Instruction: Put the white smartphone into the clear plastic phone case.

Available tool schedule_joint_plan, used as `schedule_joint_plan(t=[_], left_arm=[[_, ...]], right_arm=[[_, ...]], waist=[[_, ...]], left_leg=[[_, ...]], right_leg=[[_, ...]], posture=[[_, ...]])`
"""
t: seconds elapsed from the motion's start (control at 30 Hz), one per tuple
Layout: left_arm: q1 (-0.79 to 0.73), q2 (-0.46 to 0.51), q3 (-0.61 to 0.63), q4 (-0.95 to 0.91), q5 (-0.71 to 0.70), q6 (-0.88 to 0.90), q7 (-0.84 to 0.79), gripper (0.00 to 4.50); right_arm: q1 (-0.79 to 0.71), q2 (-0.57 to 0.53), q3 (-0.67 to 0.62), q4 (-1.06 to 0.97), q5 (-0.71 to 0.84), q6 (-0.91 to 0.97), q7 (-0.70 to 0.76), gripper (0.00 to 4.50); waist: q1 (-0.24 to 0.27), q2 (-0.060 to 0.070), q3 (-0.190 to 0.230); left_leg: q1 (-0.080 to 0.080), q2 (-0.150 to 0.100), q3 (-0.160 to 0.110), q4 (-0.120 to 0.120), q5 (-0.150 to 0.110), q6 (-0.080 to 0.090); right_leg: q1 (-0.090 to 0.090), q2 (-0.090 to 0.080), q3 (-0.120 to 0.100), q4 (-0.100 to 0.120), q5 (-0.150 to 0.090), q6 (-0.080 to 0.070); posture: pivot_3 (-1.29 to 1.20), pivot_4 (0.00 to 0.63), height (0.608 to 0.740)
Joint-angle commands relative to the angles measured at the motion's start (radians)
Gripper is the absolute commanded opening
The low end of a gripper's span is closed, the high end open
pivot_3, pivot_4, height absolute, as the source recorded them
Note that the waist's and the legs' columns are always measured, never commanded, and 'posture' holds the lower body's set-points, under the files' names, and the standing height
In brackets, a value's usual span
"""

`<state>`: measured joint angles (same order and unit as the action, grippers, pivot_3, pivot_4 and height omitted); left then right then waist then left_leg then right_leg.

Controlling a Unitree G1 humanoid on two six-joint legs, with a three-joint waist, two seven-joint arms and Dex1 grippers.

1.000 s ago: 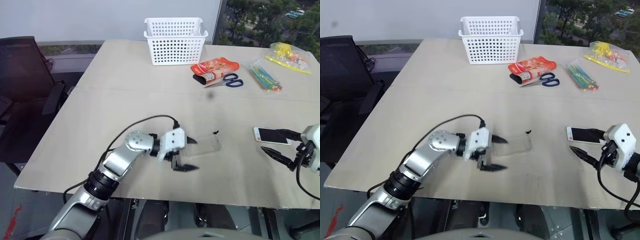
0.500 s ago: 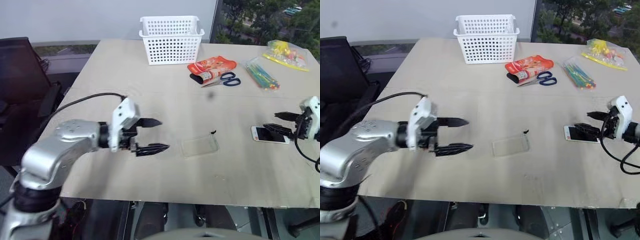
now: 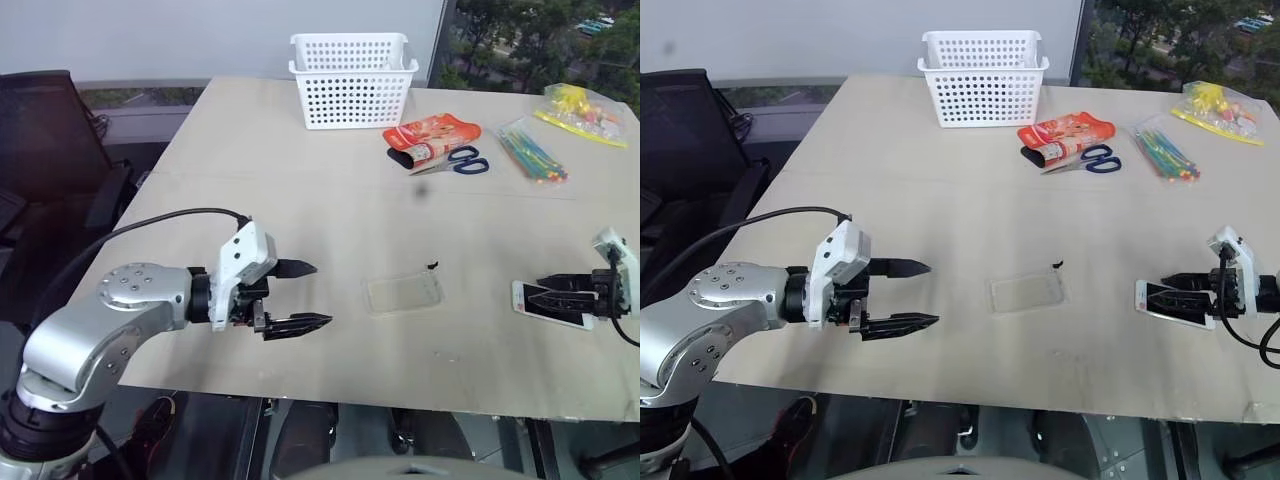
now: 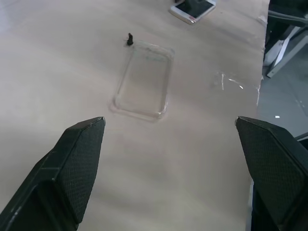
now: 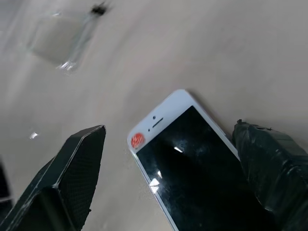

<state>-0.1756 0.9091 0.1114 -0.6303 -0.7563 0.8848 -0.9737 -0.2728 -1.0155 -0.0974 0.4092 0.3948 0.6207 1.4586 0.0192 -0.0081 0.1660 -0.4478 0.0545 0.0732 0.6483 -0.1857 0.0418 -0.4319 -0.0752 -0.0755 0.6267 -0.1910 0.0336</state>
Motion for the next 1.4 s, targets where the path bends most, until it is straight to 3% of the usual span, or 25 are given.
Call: schedule_joint_plan(t=[0.03,0.1,0.23,0.47,0.77,1.4], left_arm=[[-0.020,0.018,-0.015,-0.021,-0.010,-0.031,-0.028,4.46],[-0.042,0.003,-0.039,-0.020,-0.012,-0.039,-0.032,4.46],[-0.066,-0.007,-0.091,-0.020,-0.006,-0.066,-0.062,4.46],[-0.122,-0.013,-0.170,0.019,0.037,-0.118,-0.112,4.46],[-0.155,-0.028,-0.195,0.034,0.040,-0.137,-0.120,4.46],[-0.163,-0.047,-0.204,0.055,0.074,-0.157,-0.121,4.46]], right_arm=[[0.092,-0.003,-0.059,-0.097,-0.021,-0.142,-0.049,4.50],[0.133,0.026,-0.102,-0.104,-0.047,-0.289,-0.110,4.50],[0.185,0.021,-0.145,-0.107,-0.036,-0.380,-0.102,4.50],[0.178,-0.045,-0.110,0.030,-0.122,-0.552,-0.062,4.50],[0.141,-0.056,-0.033,0.166,-0.207,-0.698,-0.016,4.50],[0.193,-0.056,0.059,0.182,-0.305,-0.859,0.005,4.50]], waist=[[-0.001,0.000,0.000],[-0.001,0.000,0.000],[-0.002,0.000,0.000],[-0.005,0.000,0.000],[-0.005,0.000,0.000],[-0.002,-0.006,-0.004]], left_leg=[[0.000,0.000,0.000,0.000,0.000,0.000],[0.000,0.000,0.000,0.001,0.000,-0.001],[0.000,-0.001,0.002,0.001,0.000,0.000],[0.000,-0.001,0.002,0.001,0.000,0.000],[0.001,-0.001,0.001,0.001,0.002,0.004],[0.003,0.001,0.000,0.002,0.002,0.003]], right_leg=[[0.000,0.000,0.000,0.000,0.000,0.000],[0.000,0.000,0.000,0.000,0.000,0.000],[0.000,-0.001,0.002,0.000,0.000,0.000],[0.000,0.000,0.002,0.000,0.000,0.000],[0.001,0.001,0.004,0.000,0.000,0.000],[0.003,0.004,0.004,0.000,0.000,0.000]], posture=[[0.00,0.150,0.740],[0.00,0.150,0.740],[0.00,0.150,0.740],[0.00,0.150,0.740],[0.00,0.150,0.740],[0.00,0.150,0.740]])
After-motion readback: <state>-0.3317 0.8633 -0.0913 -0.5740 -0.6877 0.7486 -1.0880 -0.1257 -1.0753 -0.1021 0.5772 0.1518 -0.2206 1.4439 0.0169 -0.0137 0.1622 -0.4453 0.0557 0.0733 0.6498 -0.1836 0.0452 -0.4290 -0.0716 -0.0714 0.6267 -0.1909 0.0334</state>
